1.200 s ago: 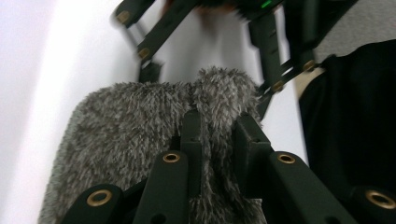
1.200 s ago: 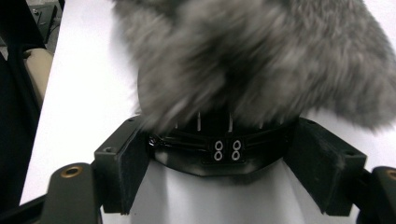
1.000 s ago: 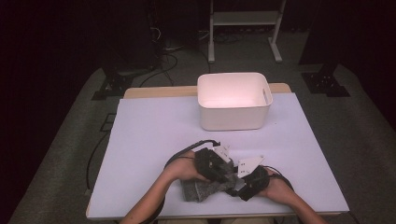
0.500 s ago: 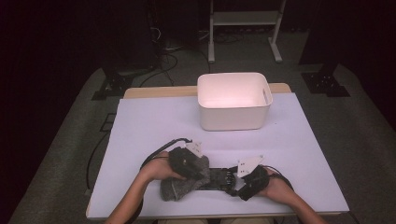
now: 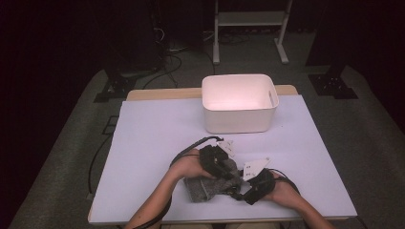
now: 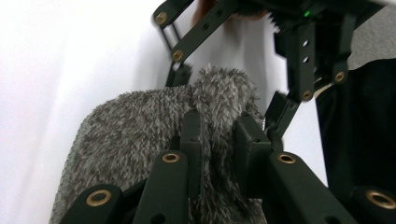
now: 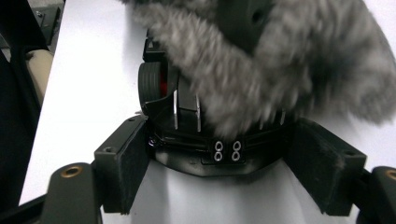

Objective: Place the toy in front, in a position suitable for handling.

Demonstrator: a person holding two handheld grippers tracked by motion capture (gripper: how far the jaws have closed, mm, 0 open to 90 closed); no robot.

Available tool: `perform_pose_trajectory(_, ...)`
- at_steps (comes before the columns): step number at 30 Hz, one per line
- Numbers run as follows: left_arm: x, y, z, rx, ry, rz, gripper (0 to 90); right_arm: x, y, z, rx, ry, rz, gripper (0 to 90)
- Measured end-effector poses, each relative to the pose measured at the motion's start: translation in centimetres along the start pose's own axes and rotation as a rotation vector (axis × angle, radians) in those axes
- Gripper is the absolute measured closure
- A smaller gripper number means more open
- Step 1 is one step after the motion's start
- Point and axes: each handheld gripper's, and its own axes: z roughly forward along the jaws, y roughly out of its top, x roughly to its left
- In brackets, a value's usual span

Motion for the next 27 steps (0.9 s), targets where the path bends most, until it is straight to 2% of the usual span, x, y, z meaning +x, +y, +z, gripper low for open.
perform_pose_trajectory(3,-0.1,-0.6,-0.3,-0.002,0.004,-0.015,76.0,0.0,0.0,0.0,-0.003,-0.001,-0.006,23.1)
perform_pose_trajectory(6,-0.3,-1.7,-1.1,0.033,0.025,-0.015,76.0,0.0,0.0,0.0,-0.003,0.002,-0.003,23.1)
perform_pose_trajectory(10,-0.8,-4.2,-2.6,0.064,0.056,-0.056,75.8,-0.2,-0.1,0.0,-0.005,0.01,-0.001,23.1)
perform_pose_trajectory(14,-0.9,-6.1,-3.5,0.059,0.062,-0.102,75.3,-0.3,-0.2,0.0,-0.007,0.014,-0.005,22.9)
perform_pose_trajectory(16,-0.9,-6.5,-3.5,0.041,0.061,-0.104,75.1,-0.4,-0.2,0.0,-0.009,0.013,0.007,22.6)
perform_pose_trajectory(19,-1.0,-6.4,-3.3,0.047,0.061,-0.094,75.1,-0.3,-0.2,0.0,-0.018,0.016,0.039,21.5)
perform_pose_trajectory(20,-1.1,-6.4,-3.3,0.047,0.059,-0.096,75.2,-0.4,-0.1,0.0,-0.016,0.023,0.069,20.5)
perform_pose_trajectory(21,-1.1,-6.4,-3.3,0.044,0.059,-0.103,75.2,-0.4,-0.1,0.0,-0.016,0.023,0.069,20.5)
perform_pose_trajectory(27,-1.3,-6.7,-3.2,0.018,0.05,-0.103,75.2,-0.9,0.1,-0.6,-0.005,0.07,0.151,18.0)
